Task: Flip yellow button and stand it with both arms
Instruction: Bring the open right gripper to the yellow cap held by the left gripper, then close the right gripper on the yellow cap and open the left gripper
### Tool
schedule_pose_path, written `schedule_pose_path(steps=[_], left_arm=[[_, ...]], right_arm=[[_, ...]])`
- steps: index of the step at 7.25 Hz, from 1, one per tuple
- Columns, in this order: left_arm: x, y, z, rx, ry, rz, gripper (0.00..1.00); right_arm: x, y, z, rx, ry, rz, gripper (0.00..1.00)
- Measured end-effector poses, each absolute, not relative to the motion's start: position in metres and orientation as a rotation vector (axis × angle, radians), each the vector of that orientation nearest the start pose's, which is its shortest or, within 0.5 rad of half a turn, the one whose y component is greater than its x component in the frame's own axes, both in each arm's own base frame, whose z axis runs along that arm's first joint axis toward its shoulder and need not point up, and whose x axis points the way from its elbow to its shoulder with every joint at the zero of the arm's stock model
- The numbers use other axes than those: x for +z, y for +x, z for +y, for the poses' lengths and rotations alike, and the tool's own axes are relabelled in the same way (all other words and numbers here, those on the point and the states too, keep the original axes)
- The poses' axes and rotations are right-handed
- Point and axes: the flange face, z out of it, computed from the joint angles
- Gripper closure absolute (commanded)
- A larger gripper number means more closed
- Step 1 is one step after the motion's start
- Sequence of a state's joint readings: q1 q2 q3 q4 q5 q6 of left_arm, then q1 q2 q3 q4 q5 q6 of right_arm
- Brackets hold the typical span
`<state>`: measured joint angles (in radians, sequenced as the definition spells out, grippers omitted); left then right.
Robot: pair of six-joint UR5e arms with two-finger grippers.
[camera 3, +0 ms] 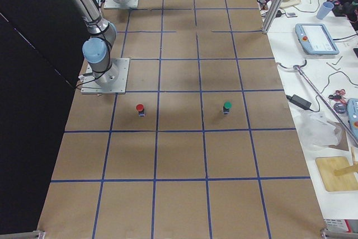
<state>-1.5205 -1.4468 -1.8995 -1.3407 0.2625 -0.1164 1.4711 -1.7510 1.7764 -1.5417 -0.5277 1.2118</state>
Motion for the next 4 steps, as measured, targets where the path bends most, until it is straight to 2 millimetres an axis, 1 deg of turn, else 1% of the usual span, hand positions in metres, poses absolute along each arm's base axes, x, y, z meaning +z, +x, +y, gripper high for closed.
schedule_pose_path(steps=[2,3,4], left_arm=[[0.483,-0.208,-0.442,-0.046,0.165,-1.826,0.05],[0.484,-0.208,-0.442,-0.047,0.168,-1.831,0.05],[0.484,-0.207,-0.443,-0.041,0.169,-1.855,0.04]], right_arm=[[0.514,0.176,-0.434,0.711,1.36,1.708,0.85],[0.513,0.173,-0.438,0.7,1.359,1.711,0.87],[0.511,0.167,-0.443,0.663,1.356,1.733,0.87]])
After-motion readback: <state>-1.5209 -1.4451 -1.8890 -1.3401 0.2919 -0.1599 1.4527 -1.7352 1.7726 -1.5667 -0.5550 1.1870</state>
